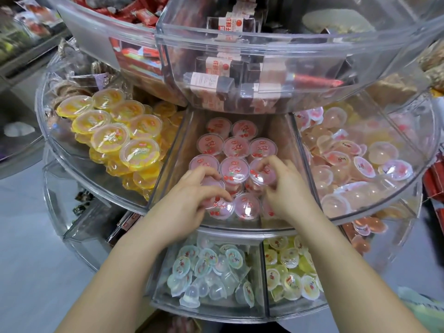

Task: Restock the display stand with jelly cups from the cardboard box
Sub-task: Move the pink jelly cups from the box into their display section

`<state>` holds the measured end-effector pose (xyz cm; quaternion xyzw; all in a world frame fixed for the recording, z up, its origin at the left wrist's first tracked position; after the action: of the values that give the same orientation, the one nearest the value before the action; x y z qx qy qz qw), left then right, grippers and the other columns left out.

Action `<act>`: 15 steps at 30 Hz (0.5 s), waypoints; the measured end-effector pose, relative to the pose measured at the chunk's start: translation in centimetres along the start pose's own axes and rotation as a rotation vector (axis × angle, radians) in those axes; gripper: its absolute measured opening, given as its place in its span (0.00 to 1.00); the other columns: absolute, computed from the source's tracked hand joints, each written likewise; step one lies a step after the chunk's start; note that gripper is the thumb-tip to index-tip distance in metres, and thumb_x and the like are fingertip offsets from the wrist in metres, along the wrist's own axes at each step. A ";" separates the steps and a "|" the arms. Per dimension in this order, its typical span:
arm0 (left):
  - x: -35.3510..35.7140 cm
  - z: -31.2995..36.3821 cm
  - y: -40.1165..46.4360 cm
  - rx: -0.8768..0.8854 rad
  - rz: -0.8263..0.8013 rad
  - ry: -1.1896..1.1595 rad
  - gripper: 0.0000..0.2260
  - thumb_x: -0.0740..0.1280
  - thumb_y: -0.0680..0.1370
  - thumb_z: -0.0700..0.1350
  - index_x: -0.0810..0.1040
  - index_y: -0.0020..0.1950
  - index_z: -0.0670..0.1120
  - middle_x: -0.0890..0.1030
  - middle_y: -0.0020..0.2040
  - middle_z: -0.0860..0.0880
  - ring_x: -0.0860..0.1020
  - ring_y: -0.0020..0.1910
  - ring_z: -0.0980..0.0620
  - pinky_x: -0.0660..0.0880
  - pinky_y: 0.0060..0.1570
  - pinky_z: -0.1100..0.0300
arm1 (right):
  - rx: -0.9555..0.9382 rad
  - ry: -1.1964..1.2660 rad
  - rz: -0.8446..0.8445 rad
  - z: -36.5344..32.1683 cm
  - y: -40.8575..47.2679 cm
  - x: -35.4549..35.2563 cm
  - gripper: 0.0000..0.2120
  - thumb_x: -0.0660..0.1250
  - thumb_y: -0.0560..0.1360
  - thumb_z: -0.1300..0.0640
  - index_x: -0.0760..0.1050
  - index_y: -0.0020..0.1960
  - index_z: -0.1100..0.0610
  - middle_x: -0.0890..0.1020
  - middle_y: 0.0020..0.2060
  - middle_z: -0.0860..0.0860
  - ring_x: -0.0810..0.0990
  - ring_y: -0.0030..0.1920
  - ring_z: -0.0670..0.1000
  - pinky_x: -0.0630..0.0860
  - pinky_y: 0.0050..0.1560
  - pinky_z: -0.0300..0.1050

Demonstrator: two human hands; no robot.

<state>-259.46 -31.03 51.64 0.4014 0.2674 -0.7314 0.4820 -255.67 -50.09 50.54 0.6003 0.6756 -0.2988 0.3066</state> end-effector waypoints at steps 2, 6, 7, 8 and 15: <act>0.0 0.0 0.1 -0.015 -0.008 -0.015 0.22 0.63 0.71 0.29 0.80 0.52 0.54 0.67 0.63 0.54 0.65 0.62 0.55 0.61 0.57 0.71 | 0.001 0.041 -0.033 0.2 0.1 -0.2 0.17 0.67 0.71 0.66 0.68 0.48 0.45 0.68 0.50 0.47 0.69 0.35 0.41 0.63 0.37 0.36; -0.2 0.0 0.5 -0.039 0.028 0.072 0.22 0.75 0.67 0.39 0.77 0.58 0.53 0.71 0.60 0.53 0.66 0.63 0.53 0.62 0.64 0.59 | 0.013 0.005 -0.022 0.1 0.3 0.1 0.19 0.74 0.67 0.52 0.65 0.48 0.48 0.71 0.51 0.49 0.75 0.44 0.51 0.66 0.43 0.41; -0.2 -0.1 0.5 -0.055 0.041 0.103 0.26 0.77 0.65 0.43 0.74 0.62 0.51 0.72 0.60 0.52 0.66 0.62 0.52 0.62 0.64 0.60 | 0.005 -0.050 0.008 0.0 0.3 0.2 0.21 0.74 0.67 0.51 0.64 0.50 0.50 0.73 0.51 0.50 0.75 0.46 0.53 0.67 0.43 0.43; -0.3 -0.2 0.5 -0.075 0.067 0.135 0.30 0.78 0.63 0.46 0.72 0.64 0.49 0.73 0.60 0.50 0.67 0.62 0.50 0.62 0.63 0.60 | -0.009 -0.103 0.034 0.0 0.4 0.4 0.21 0.74 0.67 0.50 0.64 0.51 0.52 0.74 0.51 0.52 0.76 0.48 0.55 0.69 0.43 0.45; -0.6 -0.5 -0.4 -0.051 0.142 0.175 0.19 0.74 0.65 0.33 0.80 0.55 0.43 0.79 0.57 0.48 0.76 0.58 0.46 0.70 0.57 0.59 | -0.053 -0.027 -0.032 0.5 0.5 0.1 0.18 0.69 0.70 0.64 0.62 0.48 0.49 0.75 0.52 0.50 0.71 0.40 0.51 0.63 0.40 0.41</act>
<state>-259.58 -30.17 51.87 0.4694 0.2977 -0.6504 0.5176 -255.13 -50.32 50.10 0.5770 0.6885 -0.2939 0.3266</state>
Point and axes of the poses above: each hand's wrist, its own y-axis towards the middle knuckle, its own x-axis out of the palm, z = x × y, the point moved 2 cm from there along y, towards the middle knuckle
